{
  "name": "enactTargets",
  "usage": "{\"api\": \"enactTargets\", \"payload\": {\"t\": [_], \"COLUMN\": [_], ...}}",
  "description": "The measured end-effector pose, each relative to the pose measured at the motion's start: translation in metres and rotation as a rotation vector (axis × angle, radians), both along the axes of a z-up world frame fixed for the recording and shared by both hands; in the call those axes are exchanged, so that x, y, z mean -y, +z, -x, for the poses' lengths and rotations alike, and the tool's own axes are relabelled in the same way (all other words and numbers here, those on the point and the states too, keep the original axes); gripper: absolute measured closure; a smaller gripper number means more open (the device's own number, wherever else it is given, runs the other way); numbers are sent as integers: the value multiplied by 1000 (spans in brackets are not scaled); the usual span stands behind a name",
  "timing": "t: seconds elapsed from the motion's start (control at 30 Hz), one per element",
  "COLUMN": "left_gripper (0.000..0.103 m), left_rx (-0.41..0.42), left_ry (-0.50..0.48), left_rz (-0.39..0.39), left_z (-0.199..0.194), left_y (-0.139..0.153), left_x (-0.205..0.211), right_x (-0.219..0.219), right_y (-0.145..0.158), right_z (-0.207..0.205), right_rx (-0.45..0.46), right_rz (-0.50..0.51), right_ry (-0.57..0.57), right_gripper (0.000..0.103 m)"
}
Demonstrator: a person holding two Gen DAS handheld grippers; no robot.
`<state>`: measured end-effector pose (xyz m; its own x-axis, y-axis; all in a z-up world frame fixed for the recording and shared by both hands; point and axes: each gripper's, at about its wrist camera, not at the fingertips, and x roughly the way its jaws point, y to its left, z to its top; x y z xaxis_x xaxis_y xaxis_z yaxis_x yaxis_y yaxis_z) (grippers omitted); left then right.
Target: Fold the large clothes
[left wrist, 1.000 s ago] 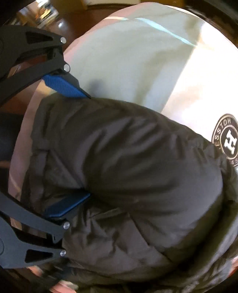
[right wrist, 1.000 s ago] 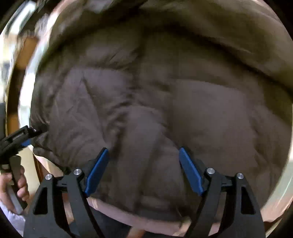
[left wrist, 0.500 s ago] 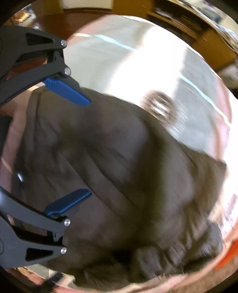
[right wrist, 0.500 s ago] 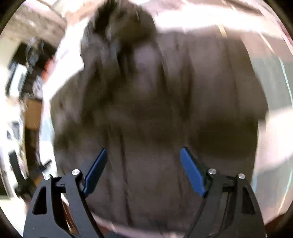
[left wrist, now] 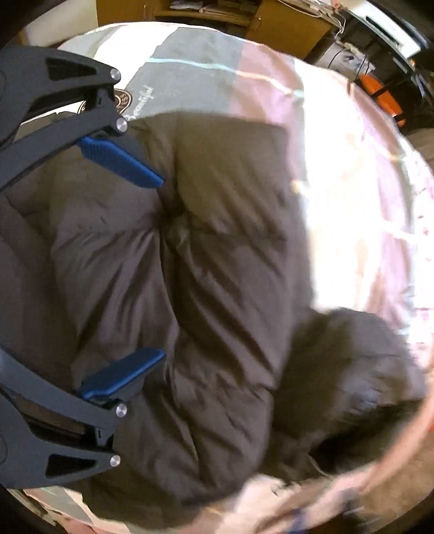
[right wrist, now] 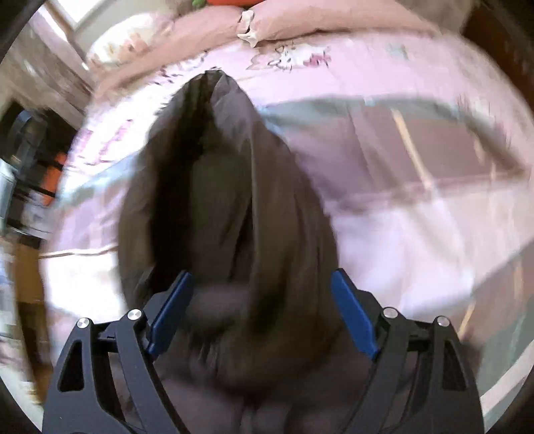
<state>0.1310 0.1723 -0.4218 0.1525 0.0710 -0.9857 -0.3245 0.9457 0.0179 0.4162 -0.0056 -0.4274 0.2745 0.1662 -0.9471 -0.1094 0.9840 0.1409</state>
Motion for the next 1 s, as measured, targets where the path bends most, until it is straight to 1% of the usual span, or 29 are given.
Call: {"api": "enactTargets", "payload": {"t": [0.03, 0.07, 0.13, 0.2, 0.23, 0.27, 0.3, 0.33, 0.37, 0.4, 0.43, 0.47, 0.53, 0.57, 0.63, 0.67, 0.7, 0.73, 0.77, 0.8, 0.83, 0.87, 0.9, 0.93, 1.0], "left_gripper": [12, 13, 12, 10, 9, 8, 8, 7, 7, 7, 6, 5, 4, 4, 4, 4, 4, 4, 4, 4, 4, 4, 4, 4, 4], "left_rx": [-20, -52, -88, -98, -102, -107, -108, -107, -106, -103, -101, -100, -97, -95, -82, -76, -72, -64, -53, -34, -19, -6, 19, 41, 70], "left_ry": [2, 9, 24, 39, 44, 50, 59, 65, 68, 72, 74, 73, 70, 72, 86, 91, 91, 93, 99, 115, 136, 155, 186, 210, 247], "left_rz": [7, 23, 49, 72, 82, 102, 120, 132, 139, 146, 148, 147, 146, 148, 159, 161, 161, 164, 170, 189, 213, 234, 270, 293, 308], "left_z": [-1, 0, 2, 7, 8, 9, 9, 9, 10, 10, 11, 14, 10, 8, 9, 11, 11, 13, 23, 29, 35, 41, 50, 59, 74], "left_y": [-9, -22, -42, -54, -57, -60, -64, -65, -65, -67, -68, -68, -72, -74, -75, -74, -76, -75, -73, -70, -66, -63, -55, -48, -35], "left_x": [-1, -4, -9, -17, -19, -23, -27, -30, -33, -36, -39, -41, -44, -44, -48, -47, -48, -50, -54, -57, -62, -67, -74, -80, -91], "right_x": [-14, -19, -23, -24, -24, -23, -22, -17, -11, -2, 9, 18, 43, 54, 88, 105, 120, 141, 155, 167, 186, 199, 216, 234, 252], "right_y": [-6, -8, -14, -22, -26, -29, -34, -32, -21, -6, 13, 26, 63, 76, 105, 110, 109, 96, 82, 66, 42, 26, 8, -9, -25], "right_z": [-21, -32, -55, -69, -75, -77, -80, -80, -77, -69, -57, -44, 5, 27, 95, 125, 146, 175, 194, 211, 231, 241, 254, 269, 286], "right_rx": [9, 13, 19, 12, 6, 2, -19, -13, 16, 74, 132, 169, 228, 246, 283, 277, 257, 200, 151, 107, 48, -4, -61, -107, -159], "right_rz": [56, 78, 67, 80, 88, 83, 81, 26, -17, -83, -190, -267, -429, -476, -558, -584, -603, -614, -568, -478, -349, -305, -294, -292, -277], "right_ry": [18, 14, -20, -58, -74, -80, -89, -99, -115, -135, -133, -119, -42, -11, 77, 104, 118, 122, 107, 77, 15, -38, -106, -177, -253], "right_gripper": [19, 19, 19, 19, 24, 77, 93, 93, 94, 94, 94, 94, 94, 94, 94, 94, 92, 91, 83, 75, 68, 48, 31, 27, 25]}}
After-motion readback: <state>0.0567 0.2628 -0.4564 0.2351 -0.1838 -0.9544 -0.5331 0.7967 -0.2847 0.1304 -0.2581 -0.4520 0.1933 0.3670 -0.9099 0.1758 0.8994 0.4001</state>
